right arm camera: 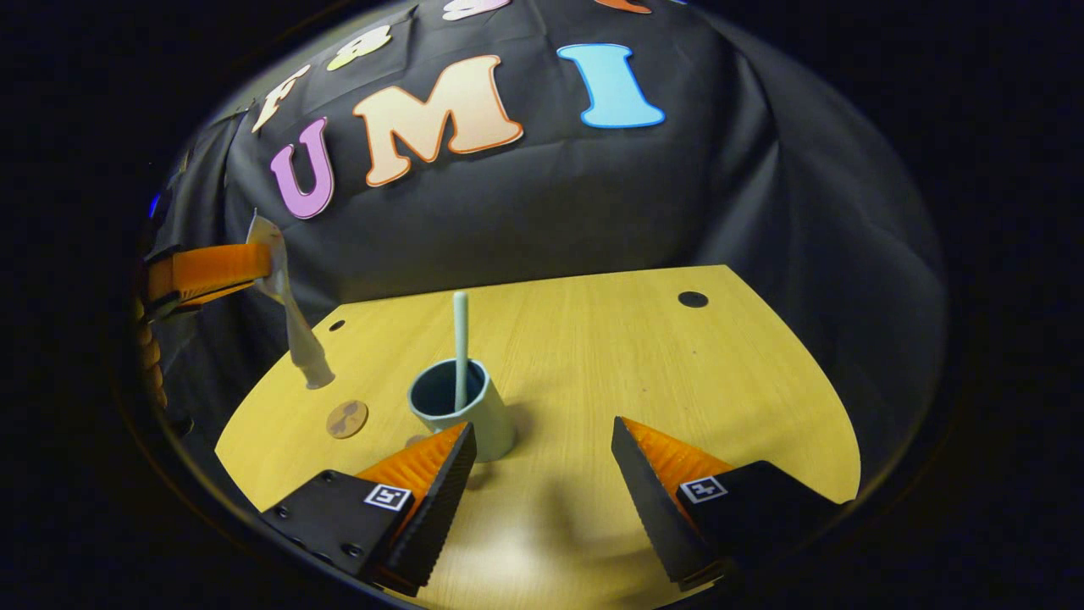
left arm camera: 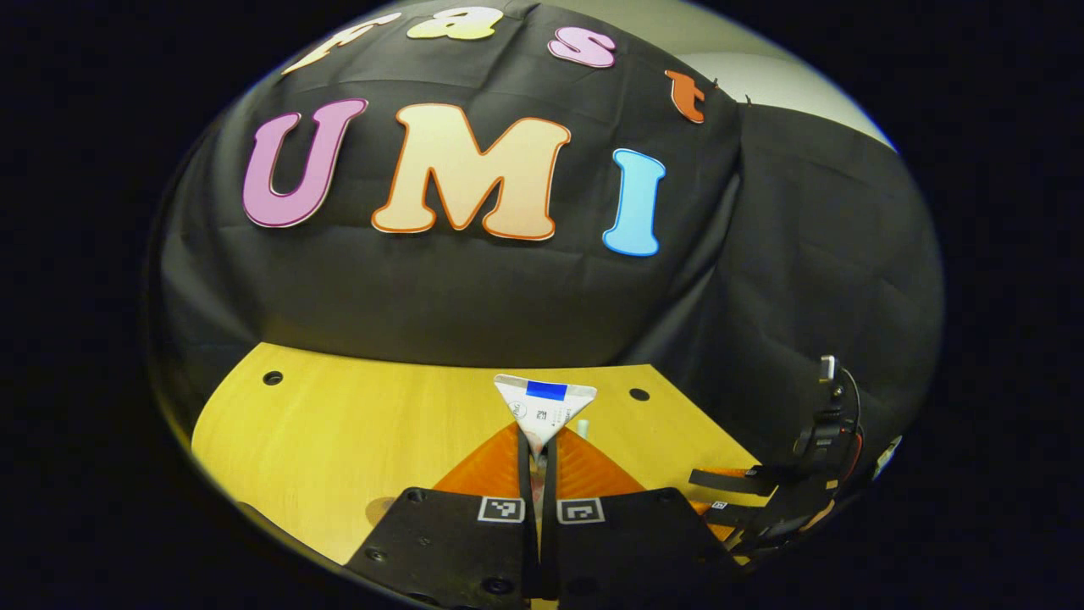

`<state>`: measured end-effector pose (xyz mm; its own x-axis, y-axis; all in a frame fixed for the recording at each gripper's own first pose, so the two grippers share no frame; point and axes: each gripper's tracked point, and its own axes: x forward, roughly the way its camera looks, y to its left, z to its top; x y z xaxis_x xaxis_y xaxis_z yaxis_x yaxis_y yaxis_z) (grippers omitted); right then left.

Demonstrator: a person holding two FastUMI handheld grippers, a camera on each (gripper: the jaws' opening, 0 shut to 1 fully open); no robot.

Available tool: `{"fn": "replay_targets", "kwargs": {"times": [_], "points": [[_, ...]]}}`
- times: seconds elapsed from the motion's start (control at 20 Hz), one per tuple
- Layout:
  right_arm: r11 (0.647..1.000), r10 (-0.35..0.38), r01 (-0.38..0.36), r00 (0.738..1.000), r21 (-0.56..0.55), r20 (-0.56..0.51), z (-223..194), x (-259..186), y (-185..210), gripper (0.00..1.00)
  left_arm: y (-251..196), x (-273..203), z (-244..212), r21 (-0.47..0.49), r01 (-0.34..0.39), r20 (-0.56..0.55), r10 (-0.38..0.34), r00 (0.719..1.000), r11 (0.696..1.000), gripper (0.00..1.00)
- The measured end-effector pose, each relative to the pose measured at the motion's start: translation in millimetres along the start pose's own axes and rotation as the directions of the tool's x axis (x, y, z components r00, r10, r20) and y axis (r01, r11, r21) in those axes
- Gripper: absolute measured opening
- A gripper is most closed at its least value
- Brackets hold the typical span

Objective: Put the toothbrush and toothpaste on the desktop into the cup, then pick up the cup and place it on the coaster on the desktop.

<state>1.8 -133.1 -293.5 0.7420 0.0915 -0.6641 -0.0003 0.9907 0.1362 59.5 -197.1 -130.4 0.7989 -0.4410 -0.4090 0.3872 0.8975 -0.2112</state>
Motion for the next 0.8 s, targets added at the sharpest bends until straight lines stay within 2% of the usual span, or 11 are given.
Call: {"fn": "replay_targets", "kwargs": {"times": [0.05,0.15,0.3,0.35,0.55,0.65,0.75,0.8], "points": [[1.0,-0.01,0.01,1.0,0.0,-0.001,-0.6,-3.8,-6.3,0.96,-6.6,6.9,0.0,-0.011,0.018,0.004,-0.018,1.0,1.0,0.0],[1.0,-0.029,0.029,1.0,0.001,-0.005,-3.1,-9.7,-18.5,0.99,-16.4,20.7,-1.2,-0.024,0.043,0.006,-0.043,0.999,0.999,0.0],[0.999,-0.053,0.053,0.999,0.01,-0.013,-8.2,-19.2,-34.4,0.96,-24.4,39.9,-11.3,-0.053,0.055,-0.008,-0.056,0.998,0.997,0.0],[0.998,-0.059,0.059,0.998,0.012,-0.017,-10.2,-21.4,-38.6,0.99,-26.4,45.2,-15.0,-0.066,0.059,-0.014,-0.06,0.998,0.996,0.0],[0.997,-0.075,0.075,0.996,0.006,-0.037,-17.6,-26.9,-50.4,0.96,-31.4,64.1,-38.1,-0.113,0.053,-0.047,-0.059,0.997,0.992,0.0],[0.997,-0.077,0.077,0.996,0.004,-0.044,-20.3,-28.1,-53.3,0.99,-36.3,70.4,-54.2,-0.131,0.048,-0.073,-0.058,0.996,0.99,0.0],[0.997,-0.076,0.076,0.996,-0.001,-0.047,-20.9,-27.4,-55.2,0.96,-38.4,76.3,-68.8,-0.121,0.039,-0.096,-0.05,0.994,0.992,0.0],[0.997,-0.073,0.073,0.996,-0.003,-0.049,-21.8,-27.4,-55.4,0.99,-38.8,79.3,-75.6,-0.103,0.029,-0.106,-0.04,0.994,0.994,0.0]]}}
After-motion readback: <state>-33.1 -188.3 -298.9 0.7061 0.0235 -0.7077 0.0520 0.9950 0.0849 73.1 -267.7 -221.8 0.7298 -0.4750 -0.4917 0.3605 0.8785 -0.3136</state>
